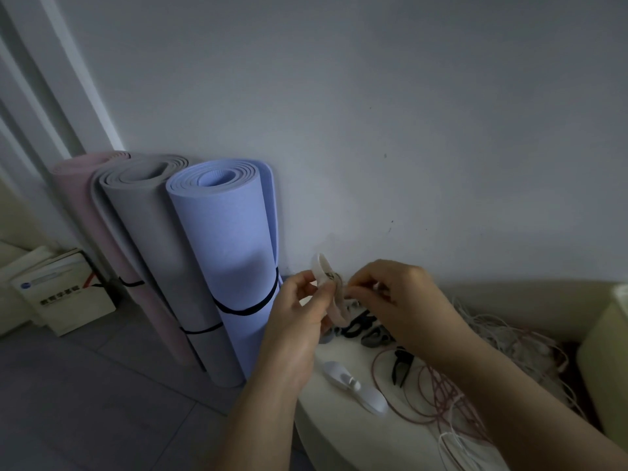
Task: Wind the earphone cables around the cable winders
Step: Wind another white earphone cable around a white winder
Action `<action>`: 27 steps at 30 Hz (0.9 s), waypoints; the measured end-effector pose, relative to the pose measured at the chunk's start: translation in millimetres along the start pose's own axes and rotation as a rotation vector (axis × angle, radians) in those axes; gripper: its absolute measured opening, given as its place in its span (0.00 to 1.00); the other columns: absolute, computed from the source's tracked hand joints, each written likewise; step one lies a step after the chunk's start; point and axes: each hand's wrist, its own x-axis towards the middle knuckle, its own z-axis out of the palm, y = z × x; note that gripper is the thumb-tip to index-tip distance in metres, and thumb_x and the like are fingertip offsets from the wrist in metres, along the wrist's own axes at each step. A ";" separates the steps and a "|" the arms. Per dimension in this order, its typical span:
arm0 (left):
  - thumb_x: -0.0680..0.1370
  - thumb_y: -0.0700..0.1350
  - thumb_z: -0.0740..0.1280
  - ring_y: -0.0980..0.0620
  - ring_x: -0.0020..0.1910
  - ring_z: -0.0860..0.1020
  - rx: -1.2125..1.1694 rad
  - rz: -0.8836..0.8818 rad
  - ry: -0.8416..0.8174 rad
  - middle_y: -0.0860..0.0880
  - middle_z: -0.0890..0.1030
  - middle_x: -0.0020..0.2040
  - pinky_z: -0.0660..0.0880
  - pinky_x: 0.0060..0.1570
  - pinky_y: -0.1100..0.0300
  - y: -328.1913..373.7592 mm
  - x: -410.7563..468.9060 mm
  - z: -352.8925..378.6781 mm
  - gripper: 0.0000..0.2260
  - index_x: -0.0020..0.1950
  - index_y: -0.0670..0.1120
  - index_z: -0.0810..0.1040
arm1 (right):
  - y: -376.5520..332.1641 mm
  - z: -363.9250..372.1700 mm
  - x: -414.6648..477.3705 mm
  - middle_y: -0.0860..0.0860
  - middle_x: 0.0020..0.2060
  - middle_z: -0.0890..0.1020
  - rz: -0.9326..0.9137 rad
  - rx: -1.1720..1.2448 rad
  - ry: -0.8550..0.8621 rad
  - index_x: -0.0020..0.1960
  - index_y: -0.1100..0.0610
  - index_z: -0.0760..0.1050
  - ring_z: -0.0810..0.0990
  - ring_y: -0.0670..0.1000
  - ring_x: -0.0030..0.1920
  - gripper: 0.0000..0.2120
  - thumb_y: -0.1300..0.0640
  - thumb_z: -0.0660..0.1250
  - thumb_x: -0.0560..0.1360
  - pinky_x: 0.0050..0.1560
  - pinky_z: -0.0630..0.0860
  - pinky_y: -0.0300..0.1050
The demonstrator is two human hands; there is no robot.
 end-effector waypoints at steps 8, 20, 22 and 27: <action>0.71 0.58 0.73 0.57 0.57 0.80 0.222 0.021 -0.292 0.55 0.83 0.56 0.74 0.64 0.53 1.7 -6.8 0.3 0.19 0.61 0.58 0.78 | 2.0 -11.3 1.1 0.41 0.24 0.78 0.281 0.288 0.162 0.40 0.54 0.80 0.73 0.38 0.24 0.03 0.58 0.73 0.71 0.25 0.65 0.27; 0.78 0.39 0.66 0.57 0.41 0.81 -0.018 0.044 -0.346 0.54 0.83 0.44 0.76 0.42 0.63 4.6 -11.1 3.6 0.13 0.59 0.54 0.79 | 5.1 -14.6 3.8 0.44 0.25 0.76 0.408 0.506 0.204 0.45 0.54 0.77 0.71 0.43 0.27 0.08 0.55 0.74 0.69 0.31 0.69 0.36; 0.78 0.38 0.65 0.57 0.38 0.79 -0.039 0.058 -0.338 0.54 0.82 0.41 0.75 0.39 0.63 6.3 -10.6 3.4 0.13 0.59 0.51 0.78 | 5.7 -16.1 4.0 0.43 0.24 0.76 0.429 0.556 0.183 0.45 0.55 0.78 0.72 0.44 0.28 0.08 0.54 0.73 0.69 0.33 0.70 0.37; 0.72 0.37 0.69 0.57 0.31 0.74 -0.164 0.027 -0.352 0.51 0.80 0.35 0.71 0.30 0.65 12.7 -8.8 -2.0 0.13 0.56 0.43 0.76 | 2.4 -25.9 3.3 0.42 0.27 0.78 0.373 0.609 0.074 0.43 0.59 0.79 0.73 0.37 0.28 0.12 0.51 0.70 0.65 0.33 0.69 0.28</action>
